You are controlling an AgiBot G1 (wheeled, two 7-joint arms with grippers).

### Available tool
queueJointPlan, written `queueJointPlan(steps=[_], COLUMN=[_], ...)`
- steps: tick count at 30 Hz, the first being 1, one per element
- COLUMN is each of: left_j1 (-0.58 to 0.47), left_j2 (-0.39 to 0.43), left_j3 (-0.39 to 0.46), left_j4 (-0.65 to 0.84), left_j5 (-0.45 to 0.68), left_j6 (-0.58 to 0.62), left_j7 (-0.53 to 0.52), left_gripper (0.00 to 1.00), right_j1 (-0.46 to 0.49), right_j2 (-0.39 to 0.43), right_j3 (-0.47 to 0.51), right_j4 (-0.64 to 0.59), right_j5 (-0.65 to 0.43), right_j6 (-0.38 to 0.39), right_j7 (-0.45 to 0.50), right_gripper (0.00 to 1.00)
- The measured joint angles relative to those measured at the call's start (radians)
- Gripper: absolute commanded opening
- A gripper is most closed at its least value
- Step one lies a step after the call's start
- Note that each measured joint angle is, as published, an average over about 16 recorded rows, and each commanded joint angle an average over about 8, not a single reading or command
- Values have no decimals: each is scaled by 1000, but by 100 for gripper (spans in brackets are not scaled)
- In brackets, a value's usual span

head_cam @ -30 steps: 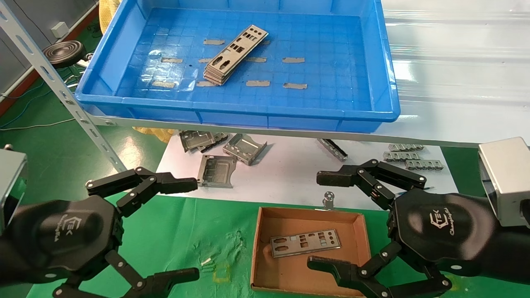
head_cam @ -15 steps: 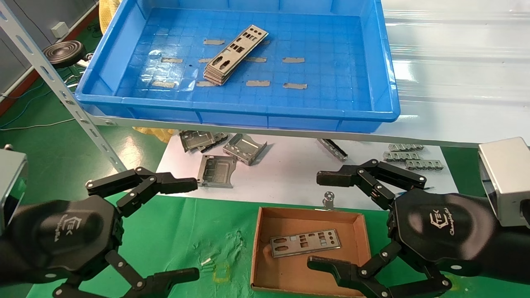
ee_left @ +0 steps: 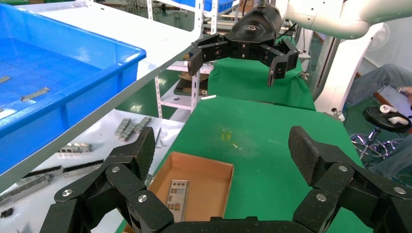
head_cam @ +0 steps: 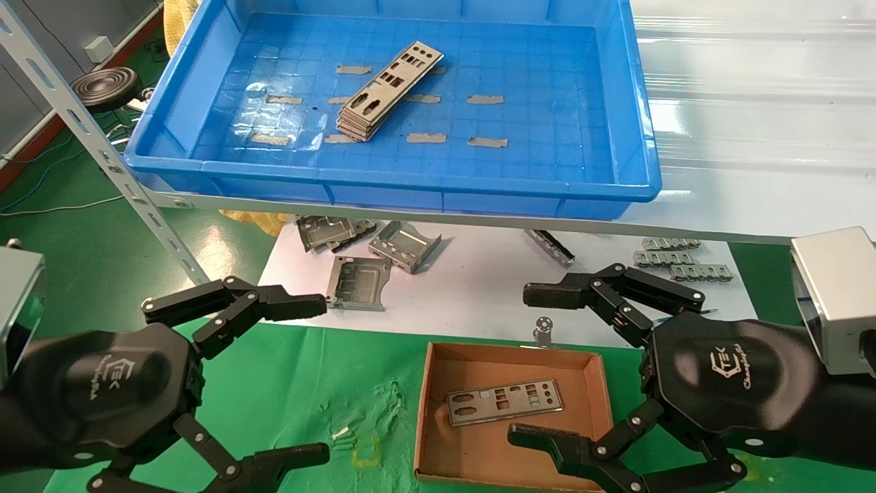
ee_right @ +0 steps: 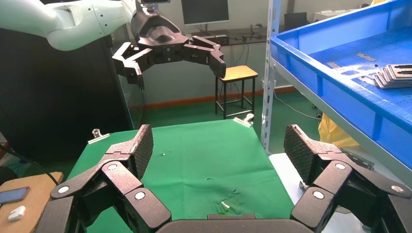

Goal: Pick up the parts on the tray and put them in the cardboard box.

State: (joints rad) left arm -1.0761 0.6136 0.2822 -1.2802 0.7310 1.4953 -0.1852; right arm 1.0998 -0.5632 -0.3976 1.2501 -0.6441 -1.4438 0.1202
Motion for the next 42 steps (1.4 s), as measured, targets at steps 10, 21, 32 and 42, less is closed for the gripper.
queueJointPlan(steps=[10,21,32,42], left_j1=[0,0,0,0], left_j2=[0,0,0,0], left_j3=[0,0,0,0], left_j4=[0,0,0,0], left_j5=[0,0,0,0], left_j6=[0,0,0,0], left_j7=[0,0,0,0], left_gripper=[100,100,100,100], right_j1=[0,0,0,0], right_j2=[0,0,0,0], right_j3=[0,0,0,0], right_j4=[0,0,0,0], right_j5=[0,0,0,0], right_j6=[0,0,0,0], right_j7=[0,0,0,0], right_gripper=[100,0,0,0])
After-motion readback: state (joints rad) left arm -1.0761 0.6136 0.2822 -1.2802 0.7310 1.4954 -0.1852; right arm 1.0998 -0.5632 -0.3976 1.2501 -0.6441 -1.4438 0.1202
